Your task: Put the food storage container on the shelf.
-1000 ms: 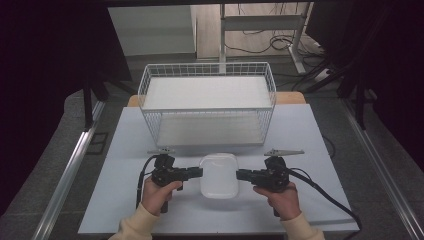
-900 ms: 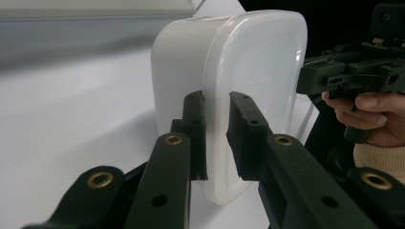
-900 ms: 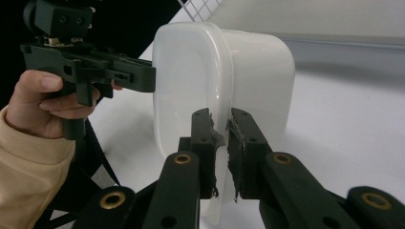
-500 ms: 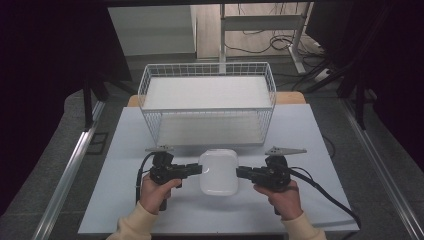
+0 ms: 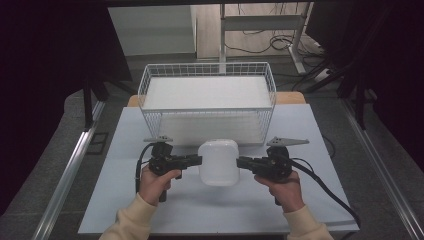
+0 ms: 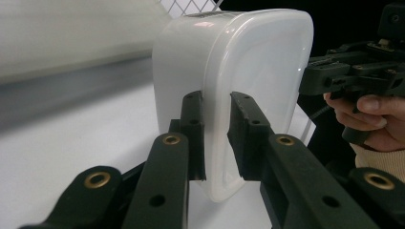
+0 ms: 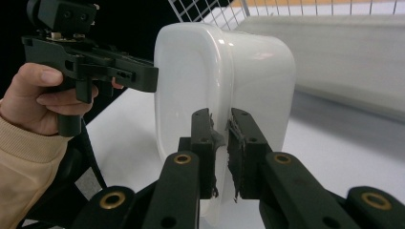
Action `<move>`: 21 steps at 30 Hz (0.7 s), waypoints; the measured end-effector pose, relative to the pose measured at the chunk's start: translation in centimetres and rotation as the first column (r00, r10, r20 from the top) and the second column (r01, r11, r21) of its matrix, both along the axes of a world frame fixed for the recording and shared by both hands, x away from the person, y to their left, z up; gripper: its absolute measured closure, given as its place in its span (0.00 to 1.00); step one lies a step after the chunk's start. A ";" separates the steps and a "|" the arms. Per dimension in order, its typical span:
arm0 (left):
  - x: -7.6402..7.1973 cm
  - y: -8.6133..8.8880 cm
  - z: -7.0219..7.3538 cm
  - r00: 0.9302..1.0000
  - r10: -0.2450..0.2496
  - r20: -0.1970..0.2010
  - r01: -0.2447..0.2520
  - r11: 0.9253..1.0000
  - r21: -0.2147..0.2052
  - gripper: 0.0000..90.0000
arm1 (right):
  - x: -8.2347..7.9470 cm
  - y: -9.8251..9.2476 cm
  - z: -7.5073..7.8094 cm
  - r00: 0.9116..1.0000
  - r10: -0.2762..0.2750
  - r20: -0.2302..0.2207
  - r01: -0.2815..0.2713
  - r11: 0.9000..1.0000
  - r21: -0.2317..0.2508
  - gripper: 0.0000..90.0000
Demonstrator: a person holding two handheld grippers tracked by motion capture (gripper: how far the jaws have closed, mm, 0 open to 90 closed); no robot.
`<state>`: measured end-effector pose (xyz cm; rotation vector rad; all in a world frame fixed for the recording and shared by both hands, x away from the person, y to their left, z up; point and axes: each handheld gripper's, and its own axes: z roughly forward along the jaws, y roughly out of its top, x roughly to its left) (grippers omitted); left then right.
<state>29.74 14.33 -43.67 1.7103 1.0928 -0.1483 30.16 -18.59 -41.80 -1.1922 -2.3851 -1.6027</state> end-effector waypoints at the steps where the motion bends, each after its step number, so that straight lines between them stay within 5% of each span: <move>1: 0.1 0.0 0.4 1.000 0.001 0.001 -0.001 1.000 0.001 0.86 | 0.1 0.0 0.2 1.000 0.000 0.003 0.000 1.000 0.003 0.90; 21: 1.9 0.2 6.9 0.992 0.037 0.120 -0.042 0.998 0.041 0.86 | 2.5 0.5 5.9 0.993 0.009 0.115 -0.011 1.000 0.010 0.90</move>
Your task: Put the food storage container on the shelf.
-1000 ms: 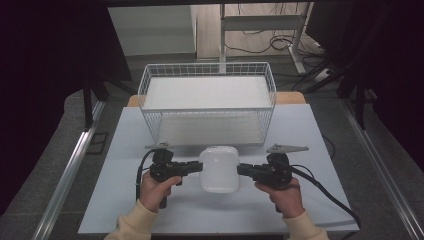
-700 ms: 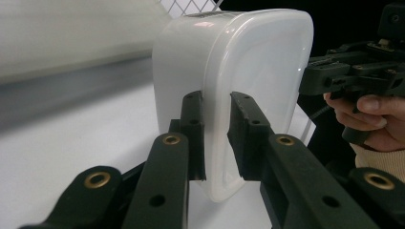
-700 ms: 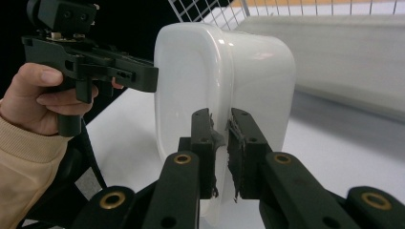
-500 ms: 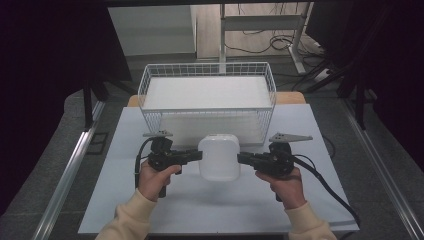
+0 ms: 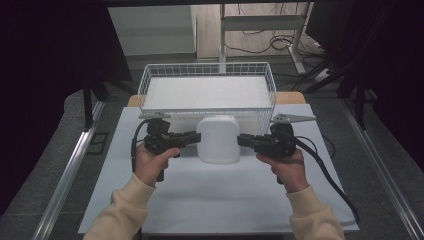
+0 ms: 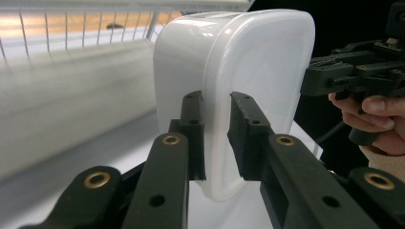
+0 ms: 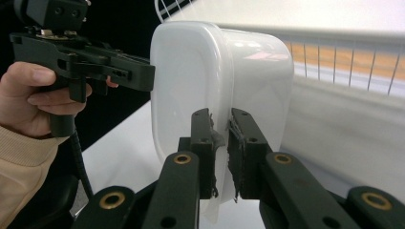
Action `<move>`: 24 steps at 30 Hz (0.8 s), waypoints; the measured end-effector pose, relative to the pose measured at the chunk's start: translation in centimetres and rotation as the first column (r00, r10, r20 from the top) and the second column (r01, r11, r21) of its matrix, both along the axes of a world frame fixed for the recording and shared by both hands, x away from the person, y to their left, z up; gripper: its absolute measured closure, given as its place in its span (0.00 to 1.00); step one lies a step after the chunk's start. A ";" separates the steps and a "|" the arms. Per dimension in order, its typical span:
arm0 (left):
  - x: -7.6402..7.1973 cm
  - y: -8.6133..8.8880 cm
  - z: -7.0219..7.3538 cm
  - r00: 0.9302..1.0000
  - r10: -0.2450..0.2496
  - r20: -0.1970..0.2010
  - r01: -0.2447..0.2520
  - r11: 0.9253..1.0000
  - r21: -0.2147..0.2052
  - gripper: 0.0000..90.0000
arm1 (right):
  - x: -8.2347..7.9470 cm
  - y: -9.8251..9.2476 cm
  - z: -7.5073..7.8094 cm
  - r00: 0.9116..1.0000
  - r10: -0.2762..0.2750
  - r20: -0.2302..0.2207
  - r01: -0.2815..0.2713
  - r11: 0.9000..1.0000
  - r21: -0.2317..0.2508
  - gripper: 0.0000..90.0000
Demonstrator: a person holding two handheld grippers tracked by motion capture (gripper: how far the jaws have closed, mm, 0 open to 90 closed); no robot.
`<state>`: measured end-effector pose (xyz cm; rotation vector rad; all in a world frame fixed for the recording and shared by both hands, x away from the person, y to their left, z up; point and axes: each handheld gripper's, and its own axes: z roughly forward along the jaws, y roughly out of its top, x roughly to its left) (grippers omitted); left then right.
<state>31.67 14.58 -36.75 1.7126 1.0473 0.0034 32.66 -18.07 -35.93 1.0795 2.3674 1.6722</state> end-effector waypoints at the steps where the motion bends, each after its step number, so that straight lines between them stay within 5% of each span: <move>1: 0.1 0.1 0.3 1.000 0.000 0.004 0.000 1.000 -0.001 0.86 | 0.2 0.0 0.4 1.000 0.006 0.009 -0.006 1.000 0.001 0.90; 14: 2.9 0.8 4.5 0.999 -0.005 0.052 0.006 1.000 -0.016 0.86 | 2.9 0.8 5.2 0.999 0.002 0.053 -0.001 1.000 -0.004 0.90; 24: 5.3 1.1 7.1 0.998 -0.005 0.066 0.004 1.000 0.010 0.86 | 5.0 1.2 6.8 0.999 -0.010 0.049 0.010 1.000 0.003 0.90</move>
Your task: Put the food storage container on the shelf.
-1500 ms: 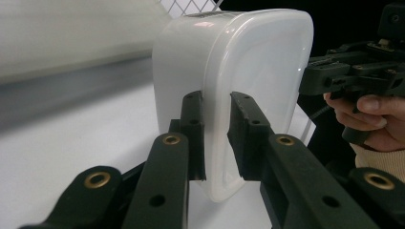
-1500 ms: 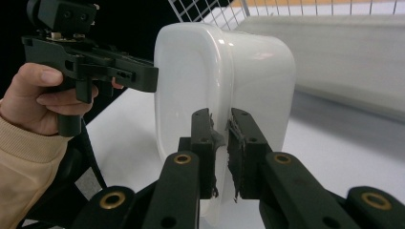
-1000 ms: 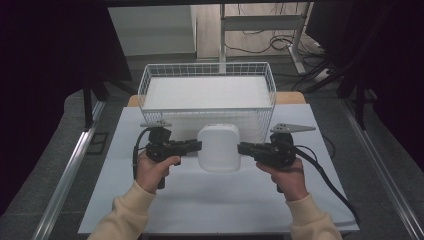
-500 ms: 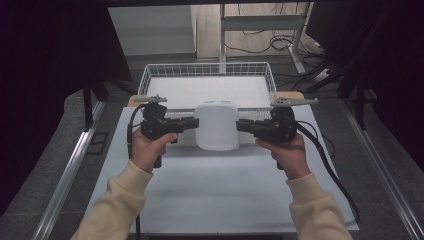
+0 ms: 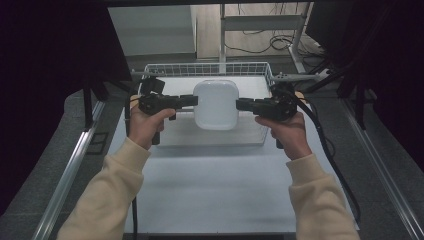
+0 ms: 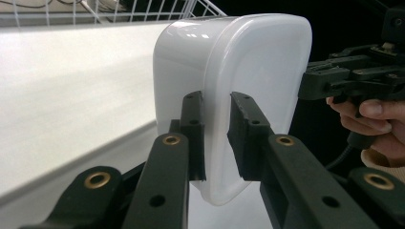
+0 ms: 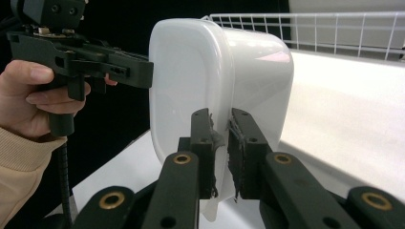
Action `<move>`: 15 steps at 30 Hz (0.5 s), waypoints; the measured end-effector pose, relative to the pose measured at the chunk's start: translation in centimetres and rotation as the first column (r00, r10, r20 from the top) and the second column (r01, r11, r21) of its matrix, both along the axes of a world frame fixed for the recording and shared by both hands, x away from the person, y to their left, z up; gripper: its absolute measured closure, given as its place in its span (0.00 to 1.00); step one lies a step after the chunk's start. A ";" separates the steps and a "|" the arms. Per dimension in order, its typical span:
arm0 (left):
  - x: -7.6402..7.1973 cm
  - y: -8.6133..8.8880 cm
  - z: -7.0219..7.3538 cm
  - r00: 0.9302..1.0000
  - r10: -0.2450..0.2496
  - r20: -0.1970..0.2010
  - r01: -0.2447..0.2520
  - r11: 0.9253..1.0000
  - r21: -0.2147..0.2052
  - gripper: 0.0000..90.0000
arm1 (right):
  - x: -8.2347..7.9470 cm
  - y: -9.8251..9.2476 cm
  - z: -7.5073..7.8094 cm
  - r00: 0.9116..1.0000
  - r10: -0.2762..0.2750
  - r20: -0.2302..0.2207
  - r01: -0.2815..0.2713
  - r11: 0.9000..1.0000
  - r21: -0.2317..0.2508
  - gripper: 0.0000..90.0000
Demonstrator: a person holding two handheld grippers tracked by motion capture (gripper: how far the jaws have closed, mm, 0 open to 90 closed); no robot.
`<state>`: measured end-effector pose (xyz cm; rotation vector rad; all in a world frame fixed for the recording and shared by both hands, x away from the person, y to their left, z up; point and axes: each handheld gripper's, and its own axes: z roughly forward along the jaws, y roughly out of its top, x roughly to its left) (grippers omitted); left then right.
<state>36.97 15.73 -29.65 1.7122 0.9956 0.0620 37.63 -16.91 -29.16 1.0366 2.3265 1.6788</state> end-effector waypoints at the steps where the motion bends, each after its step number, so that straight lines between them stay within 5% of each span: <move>1: 0.1 0.0 0.2 1.000 0.001 0.002 -0.001 1.000 0.002 0.86 | 0.3 0.0 0.2 1.000 0.001 0.003 -0.001 1.000 0.002 0.90; 7: 1.6 0.3 1.4 1.000 0.007 0.003 -0.007 1.000 0.012 0.86 | 2.0 0.2 1.0 1.000 -0.002 -0.016 0.002 1.000 0.029 0.90; 15: 3.9 0.6 1.0 0.999 0.018 -0.037 -0.019 1.000 -0.016 0.86 | 4.3 0.7 1.5 0.998 -0.019 -0.056 0.020 1.000 0.017 0.90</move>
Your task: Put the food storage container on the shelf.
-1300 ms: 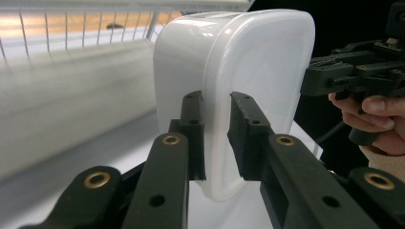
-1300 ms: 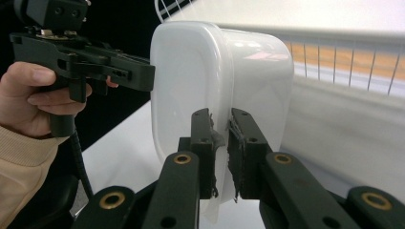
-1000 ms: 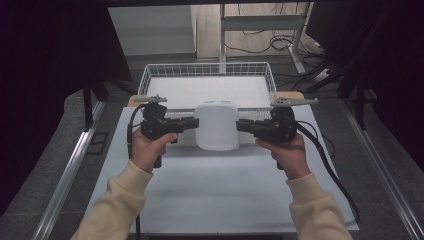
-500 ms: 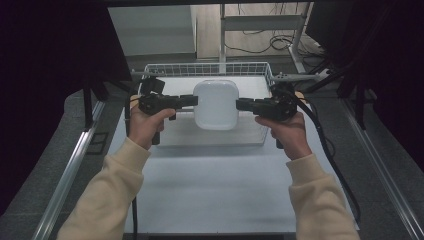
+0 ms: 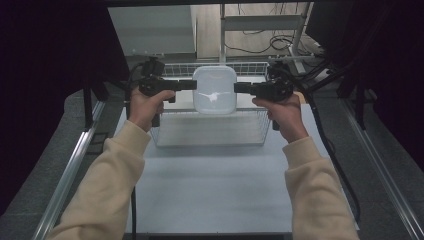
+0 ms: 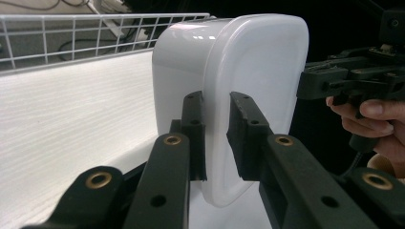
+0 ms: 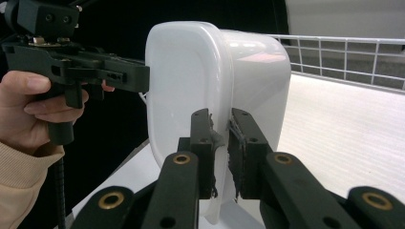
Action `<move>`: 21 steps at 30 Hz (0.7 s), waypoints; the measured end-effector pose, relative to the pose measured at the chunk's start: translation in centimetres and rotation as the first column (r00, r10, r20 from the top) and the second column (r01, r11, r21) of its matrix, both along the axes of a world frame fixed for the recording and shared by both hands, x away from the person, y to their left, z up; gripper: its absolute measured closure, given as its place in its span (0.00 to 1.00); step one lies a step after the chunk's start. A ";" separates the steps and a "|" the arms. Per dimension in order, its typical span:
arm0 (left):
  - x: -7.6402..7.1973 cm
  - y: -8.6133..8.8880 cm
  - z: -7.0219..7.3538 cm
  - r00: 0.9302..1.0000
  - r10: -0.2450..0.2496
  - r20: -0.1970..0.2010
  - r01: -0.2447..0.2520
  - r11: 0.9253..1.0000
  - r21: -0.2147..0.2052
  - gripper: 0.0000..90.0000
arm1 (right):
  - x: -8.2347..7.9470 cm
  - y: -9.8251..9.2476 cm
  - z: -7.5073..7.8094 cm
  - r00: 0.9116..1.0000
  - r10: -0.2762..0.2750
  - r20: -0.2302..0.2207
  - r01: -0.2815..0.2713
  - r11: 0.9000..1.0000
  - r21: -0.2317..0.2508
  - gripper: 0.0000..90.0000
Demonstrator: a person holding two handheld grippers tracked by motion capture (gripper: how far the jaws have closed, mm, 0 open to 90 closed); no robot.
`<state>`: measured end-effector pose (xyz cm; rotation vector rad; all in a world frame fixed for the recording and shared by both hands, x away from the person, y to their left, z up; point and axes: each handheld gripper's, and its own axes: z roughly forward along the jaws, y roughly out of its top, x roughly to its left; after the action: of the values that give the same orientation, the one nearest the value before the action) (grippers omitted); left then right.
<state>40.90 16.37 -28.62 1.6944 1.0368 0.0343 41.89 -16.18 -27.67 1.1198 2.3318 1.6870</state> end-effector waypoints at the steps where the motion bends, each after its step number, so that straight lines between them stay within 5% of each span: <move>1: 0.4 0.1 -0.2 1.000 0.002 -0.013 -0.002 1.000 -0.008 0.86 | 0.4 0.1 -0.1 1.000 -0.002 -0.008 0.002 1.000 -0.001 0.89; 11: 3.0 1.0 -1.0 0.997 0.025 -0.074 -0.029 0.998 -0.059 0.87 | 3.8 1.1 -0.5 0.993 -0.028 -0.117 0.028 1.000 0.002 0.88; 21: 5.7 1.1 -2.3 0.983 0.048 -0.176 -0.072 0.989 -0.132 0.82 | 7.0 1.9 -0.9 0.968 -0.106 -0.227 0.107 0.994 -0.009 0.79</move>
<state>46.64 17.51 -30.97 1.5605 1.1918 -0.1447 48.85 -14.25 -28.58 1.4822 2.3441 1.6037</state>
